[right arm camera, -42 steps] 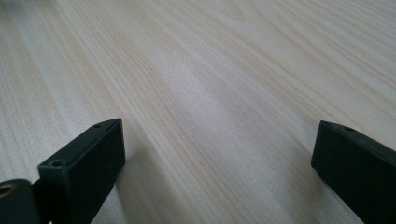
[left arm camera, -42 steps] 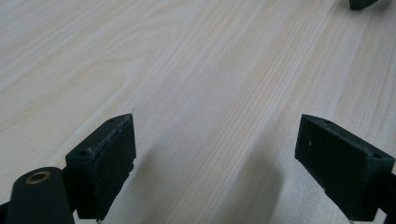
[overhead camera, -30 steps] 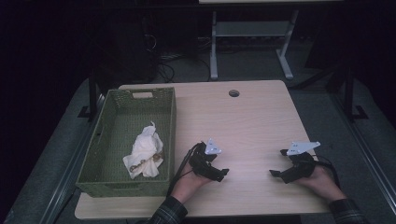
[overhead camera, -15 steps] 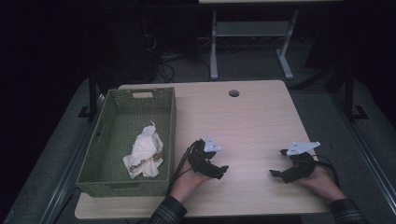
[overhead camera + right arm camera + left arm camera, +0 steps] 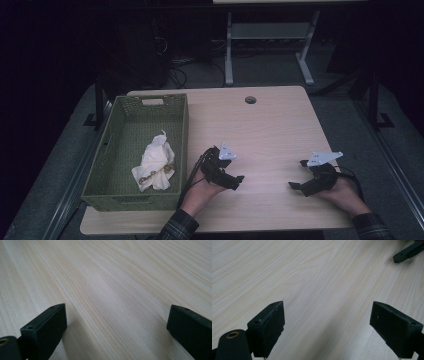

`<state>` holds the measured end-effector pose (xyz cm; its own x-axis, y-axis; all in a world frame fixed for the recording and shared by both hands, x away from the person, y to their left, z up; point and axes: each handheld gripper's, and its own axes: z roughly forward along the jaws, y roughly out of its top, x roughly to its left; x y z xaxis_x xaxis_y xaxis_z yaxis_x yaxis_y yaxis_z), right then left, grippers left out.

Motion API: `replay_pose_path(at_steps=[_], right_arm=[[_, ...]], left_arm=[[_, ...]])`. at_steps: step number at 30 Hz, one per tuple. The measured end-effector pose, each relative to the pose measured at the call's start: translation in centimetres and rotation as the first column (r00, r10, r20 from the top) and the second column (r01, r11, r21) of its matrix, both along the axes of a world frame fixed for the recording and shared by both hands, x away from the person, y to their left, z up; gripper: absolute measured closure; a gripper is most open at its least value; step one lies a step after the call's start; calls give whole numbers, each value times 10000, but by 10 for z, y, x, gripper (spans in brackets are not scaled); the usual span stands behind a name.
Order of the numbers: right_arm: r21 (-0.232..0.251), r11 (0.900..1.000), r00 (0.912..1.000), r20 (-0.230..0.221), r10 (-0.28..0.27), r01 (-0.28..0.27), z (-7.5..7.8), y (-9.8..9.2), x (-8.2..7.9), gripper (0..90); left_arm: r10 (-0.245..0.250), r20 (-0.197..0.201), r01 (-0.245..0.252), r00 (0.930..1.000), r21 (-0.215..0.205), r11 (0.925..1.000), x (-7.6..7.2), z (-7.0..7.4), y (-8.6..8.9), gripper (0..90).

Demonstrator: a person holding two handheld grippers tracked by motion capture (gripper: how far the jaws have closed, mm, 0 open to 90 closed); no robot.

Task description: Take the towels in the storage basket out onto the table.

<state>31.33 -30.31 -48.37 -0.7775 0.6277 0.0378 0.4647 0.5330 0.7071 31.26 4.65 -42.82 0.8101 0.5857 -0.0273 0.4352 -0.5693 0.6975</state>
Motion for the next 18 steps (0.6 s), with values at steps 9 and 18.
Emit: replay_pose_path(at_steps=[9,18], right_arm=[[-2,10000,10000,4,2,-2,0,0,0,25],[-4,10000,10000,3,3,-3,0,0,0,25]], left_arm=[[34,-44,-34,10000,-44,10000,1,9,2,121],[31,-115,-34,9999,-295,9996,4,21,7,124]])
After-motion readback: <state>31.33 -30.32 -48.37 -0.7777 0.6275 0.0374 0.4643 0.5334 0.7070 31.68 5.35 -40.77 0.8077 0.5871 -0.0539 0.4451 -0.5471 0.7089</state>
